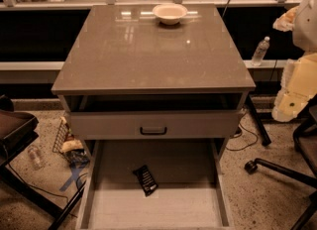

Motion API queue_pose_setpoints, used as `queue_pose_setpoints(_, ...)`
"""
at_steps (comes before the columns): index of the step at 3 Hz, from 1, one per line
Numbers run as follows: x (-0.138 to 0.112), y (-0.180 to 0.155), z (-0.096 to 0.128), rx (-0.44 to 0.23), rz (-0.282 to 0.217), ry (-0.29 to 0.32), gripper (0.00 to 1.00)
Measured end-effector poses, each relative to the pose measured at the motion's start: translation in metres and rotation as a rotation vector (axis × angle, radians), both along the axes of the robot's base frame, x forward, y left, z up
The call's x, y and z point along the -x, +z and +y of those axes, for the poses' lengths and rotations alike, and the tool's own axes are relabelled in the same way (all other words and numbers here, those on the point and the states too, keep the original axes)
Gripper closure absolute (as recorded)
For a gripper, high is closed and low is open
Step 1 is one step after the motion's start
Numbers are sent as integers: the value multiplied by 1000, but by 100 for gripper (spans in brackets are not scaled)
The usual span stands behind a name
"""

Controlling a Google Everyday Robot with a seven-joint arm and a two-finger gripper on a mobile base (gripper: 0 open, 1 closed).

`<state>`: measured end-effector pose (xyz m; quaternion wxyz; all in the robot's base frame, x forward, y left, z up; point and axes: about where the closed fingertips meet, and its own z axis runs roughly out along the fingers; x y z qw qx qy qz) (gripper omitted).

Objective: Pick rxbar chocolate from middle drawer and place on counter

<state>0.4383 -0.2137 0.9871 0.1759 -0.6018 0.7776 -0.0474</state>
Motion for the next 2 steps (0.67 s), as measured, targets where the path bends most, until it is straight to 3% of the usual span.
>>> queue_pose_setpoints(1,0,0,0,0,0,0,0)
queue_pose_setpoints(2,-11,-21,3,-68,-26,-3,0)
